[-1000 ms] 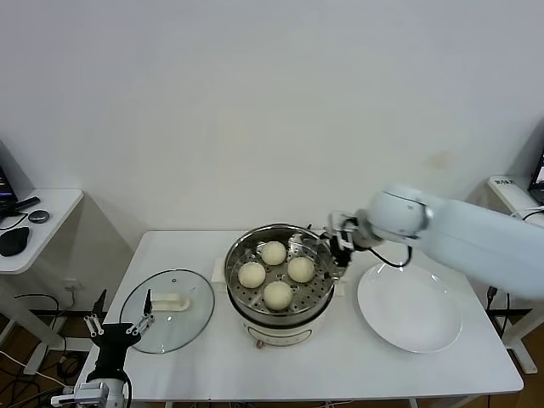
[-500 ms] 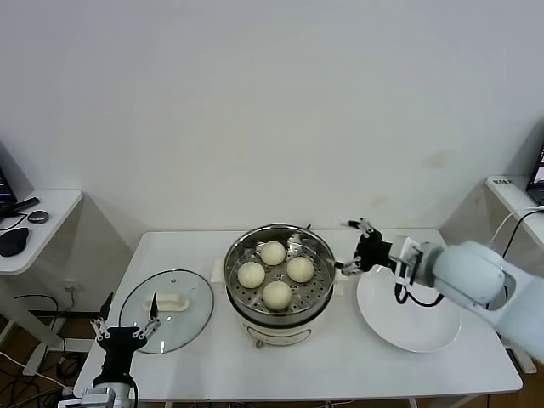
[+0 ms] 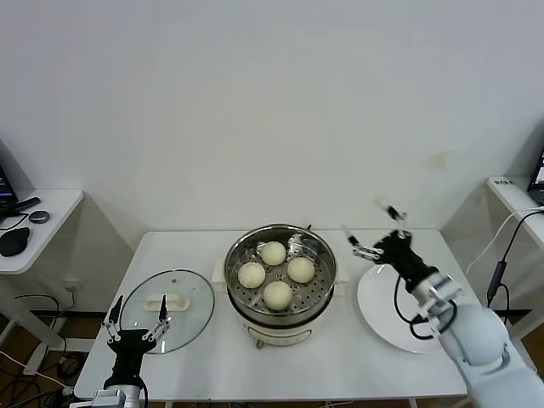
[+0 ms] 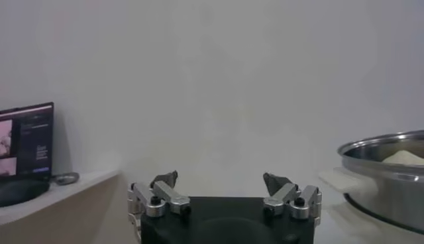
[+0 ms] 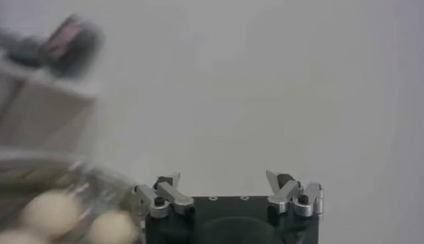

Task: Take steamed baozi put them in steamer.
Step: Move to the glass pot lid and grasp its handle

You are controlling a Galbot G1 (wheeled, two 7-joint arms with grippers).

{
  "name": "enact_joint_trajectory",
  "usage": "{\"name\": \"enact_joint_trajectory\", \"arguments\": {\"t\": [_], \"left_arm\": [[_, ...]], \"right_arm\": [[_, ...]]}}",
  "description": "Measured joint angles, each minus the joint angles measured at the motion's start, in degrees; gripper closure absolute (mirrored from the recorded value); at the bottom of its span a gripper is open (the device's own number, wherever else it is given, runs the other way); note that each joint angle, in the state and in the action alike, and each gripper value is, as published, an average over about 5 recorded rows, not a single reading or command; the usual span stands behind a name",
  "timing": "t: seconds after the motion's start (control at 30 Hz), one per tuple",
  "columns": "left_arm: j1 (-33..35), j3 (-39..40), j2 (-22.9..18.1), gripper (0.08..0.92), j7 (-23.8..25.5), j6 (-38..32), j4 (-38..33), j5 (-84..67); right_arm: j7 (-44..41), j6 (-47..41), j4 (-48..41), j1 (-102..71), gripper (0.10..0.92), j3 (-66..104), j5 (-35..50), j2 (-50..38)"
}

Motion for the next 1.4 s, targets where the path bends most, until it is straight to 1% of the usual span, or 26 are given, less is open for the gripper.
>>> {"name": "enact_joint_trajectory", "arguments": {"t": [0.17, 0.33, 0.6, 0.77, 0.9, 1.1, 1.4], "left_arm": [[-0.65, -0.43, 0.59, 0.177, -2.03, 1.54, 1.27, 4.45], [-0.7, -1.65, 1.83, 0.177, -3.64, 2.43, 3.9, 15.62], [0.5, -2.34, 6.93, 0.177, -4.6, 0.88, 8.82, 38.88], [-0.52, -2.13, 10.05, 0.177, -5.47, -0.78, 12.18, 50.47], [-2.88, -1.52, 12.21, 0.177, -5.34, -1.74, 15.6, 56.98], [-8.5, 0.11, 14.59, 0.177, -4.73, -2.94, 21.08, 63.31], [-17.11, 2.7, 16.32, 0.177, -3.76, -3.95, 27.91, 68.65]], "right_arm": [[-0.38, 3.3, -0.32, -7.49, 0.203, 8.32, -1.61, 10.77], [0.4, 4.35, -0.19, -13.49, 0.203, 13.2, -2.06, 18.42], [1.74, 3.28, 0.09, -20.01, 0.203, 18.39, -0.77, 24.65], [2.23, 3.03, 0.9, -22.65, 0.203, 19.93, -0.55, 27.09], [2.76, 2.99, 1.46, -24.31, 0.203, 20.47, -0.73, 28.48], [3.23, 3.36, 2.28, -26.11, 0.203, 21.14, -1.17, 30.35], [3.59, 4.08, 3.3, -28.0, 0.203, 21.56, -2.3, 32.34]]}}
